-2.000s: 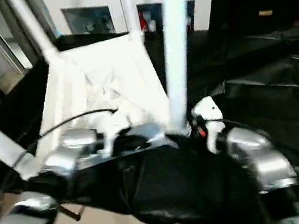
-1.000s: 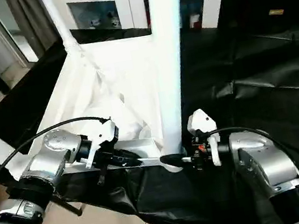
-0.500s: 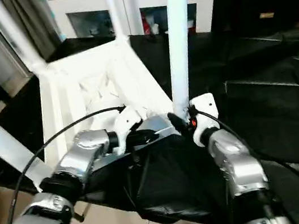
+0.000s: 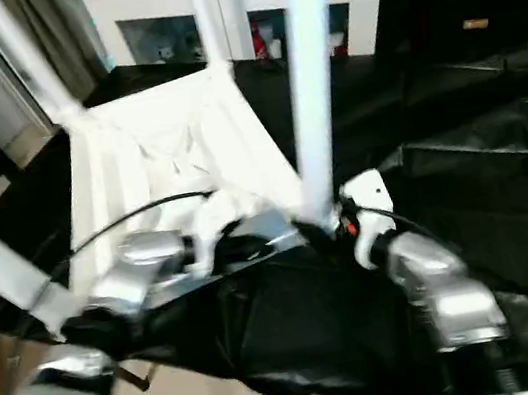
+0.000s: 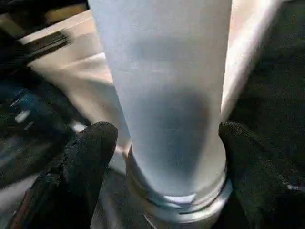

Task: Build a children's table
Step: Rotate leg to tighten

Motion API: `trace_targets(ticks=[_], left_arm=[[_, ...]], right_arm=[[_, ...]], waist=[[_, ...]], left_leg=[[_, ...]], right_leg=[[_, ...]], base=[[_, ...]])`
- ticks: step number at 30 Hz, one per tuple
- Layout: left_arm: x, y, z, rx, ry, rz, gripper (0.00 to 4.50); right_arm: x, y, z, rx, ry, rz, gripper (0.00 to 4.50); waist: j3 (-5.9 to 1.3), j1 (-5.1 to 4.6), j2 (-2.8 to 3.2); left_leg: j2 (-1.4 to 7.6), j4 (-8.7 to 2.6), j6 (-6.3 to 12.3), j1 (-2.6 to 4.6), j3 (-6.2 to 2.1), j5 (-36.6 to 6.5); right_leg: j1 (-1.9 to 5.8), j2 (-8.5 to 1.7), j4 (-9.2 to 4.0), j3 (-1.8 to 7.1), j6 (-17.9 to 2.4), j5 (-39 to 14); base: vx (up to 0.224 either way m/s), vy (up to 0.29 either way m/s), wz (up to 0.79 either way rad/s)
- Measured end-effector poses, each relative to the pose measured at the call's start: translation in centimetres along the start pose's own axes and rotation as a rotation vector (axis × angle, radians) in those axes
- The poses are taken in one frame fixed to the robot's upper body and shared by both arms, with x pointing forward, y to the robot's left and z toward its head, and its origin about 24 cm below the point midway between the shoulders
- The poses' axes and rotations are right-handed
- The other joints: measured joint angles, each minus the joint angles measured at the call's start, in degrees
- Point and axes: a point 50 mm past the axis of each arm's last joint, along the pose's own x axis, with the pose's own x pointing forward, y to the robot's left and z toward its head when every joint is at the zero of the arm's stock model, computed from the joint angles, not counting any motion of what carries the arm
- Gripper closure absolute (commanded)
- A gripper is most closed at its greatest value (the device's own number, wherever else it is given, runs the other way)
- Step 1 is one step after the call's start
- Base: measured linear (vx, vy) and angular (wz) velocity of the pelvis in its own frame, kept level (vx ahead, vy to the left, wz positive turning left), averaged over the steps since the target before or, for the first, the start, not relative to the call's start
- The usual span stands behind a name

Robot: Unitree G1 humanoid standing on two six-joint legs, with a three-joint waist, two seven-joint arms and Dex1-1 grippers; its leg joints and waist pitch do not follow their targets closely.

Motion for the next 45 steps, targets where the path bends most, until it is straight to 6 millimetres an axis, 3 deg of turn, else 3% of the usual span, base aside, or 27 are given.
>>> trace_targets(ticks=[12, 17, 18, 23, 25, 28, 32, 36, 42, 44, 45], left_arm=[[-1.7, -0.9, -0.4, 0.042, 0.038, -0.228, 4.5], [-2.0, -1.1, -0.6, 0.038, 0.045, -0.263, 4.5], [-2.0, -1.2, -0.7, 0.038, 0.047, -0.27, 4.5], [-2.0, -1.3, -0.6, 0.044, 0.048, -0.277, 4.5], [-1.9, -1.2, -0.6, 0.046, 0.046, -0.262, 4.5], [-1.4, -0.6, -0.5, 0.036, 0.026, -0.141, 4.5], [0.0, -0.1, 0.0, 0.016, 0.011, -0.024, 4.5], [1.6, 0.2, 0.5, 0.004, -0.003, 0.094, 4.5], [3.1, 0.1, 0.9, -0.012, -0.013, 0.181, 4.5], [3.2, 0.0, 0.9, -0.014, -0.015, 0.183, 4.5], [3.2, 0.0, 0.9, -0.013, -0.016, 0.183, 4.5]], right_arm=[[-1.6, 1.3, 0.2, -0.071, 0.116, 0.345, 0.77], [-1.8, 1.4, 0.1, -0.059, 0.131, 0.383, 1.09], [-1.9, 1.4, 0.1, -0.057, 0.135, 0.394, 1.38], [-1.9, 1.6, 0.0, -0.05, 0.138, 0.399, 1.63], [-1.7, 1.7, -0.1, -0.046, 0.126, 0.371, 1.78], [-0.7, 1.0, -0.4, -0.013, 0.062, 0.191, 1.89], [0.5, 0.1, -0.4, 0.025, 0.009, -0.025, 1.94], [2.0, -0.5, -0.3, 0.074, -0.038, -0.247, 1.96], [3.0, -0.7, -0.3, 0.106, -0.067, -0.41, 1.96], [3.0, -0.7, -0.4, 0.102, -0.073, -0.416, 1.26], [3.0, -0.7, -0.4, 0.101, -0.075, -0.416, 1.24]], waist=[[0.19, 1.4, -0.4], [0.26, 1.39, -0.5], [0.26, 1.41, -0.51], [0.3, 1.54, -0.57], [0.3, 1.48, -0.58], [0.29, 1.02, -0.77], [0.3, -0.23, -0.85], [0.25, -0.47, -0.76], [0.1, -0.38, -0.55], [0.1, -0.34, -0.54], [0.1, -0.33, -0.54]], left_leg=[[0.0, 0.29, 0.06, -0.25, 0.09, 0.0], [0.0, 0.45, 0.06, -0.25, 0.1, 0.0], [0.0, 0.48, 0.05, -0.25, 0.1, 0.0], [0.0, 0.49, 0.06, -0.27, 0.1, 0.0], [0.0, 0.52, 0.06, -0.25, 0.1, 0.0], [0.01, 0.57, -0.13, -0.15, 0.1, -0.1], [-0.05, 0.53, -0.25, 0.04, 0.1, -0.2], [-0.1, 0.43, -0.28, 0.08, 0.09, -0.2], [-0.2, 0.32, -0.27, 0.15, 0.07, -0.2], [-0.24, 0.29, -0.27, 0.14, 0.07, -0.2], [-0.24, 0.28, -0.27, 0.14, 0.06, -0.1]], right_leg=[[-0.05, -0.09, 0.07, 0.01, -0.1, -0.3], [-0.02, -0.09, 0.12, 0.09, -0.1, -0.3], [-0.01, -0.09, 0.12, 0.09, -0.2, -0.2], [0.0, -0.1, 0.12, 0.08, -0.2, -0.2], [0.0, -0.1, 0.16, 0.09, -0.2, -0.2], [0.03, -0.09, 0.24, 0.12, -0.3, -0.2], [0.2, -0.09, 0.09, 0.21, -0.3, -0.1], [0.19, -0.1, -0.01, 0.21, -0.1, -0.3], [0.27, -0.11, -0.06, 0.31, 0.0, -0.3], [0.28, -0.13, -0.06, 0.33, 0.0, -0.3], [0.28, -0.13, -0.06, 0.33, 0.0, -0.3]], base=[[0.0, 0.0, 0.0], [0.0, 0.0, 0.0], [0.0, 0.0, 0.0], [0.0, 0.0, 0.0], [0.0, 0.0, 0.0], [0.0, 0.0, 0.0], [0.0, 0.0, 0.0], [0.0, 0.0, 0.0], [0.0, 0.0, 0.0], [0.0, 0.0, 0.0], [0.0, 0.0, 0.0]])
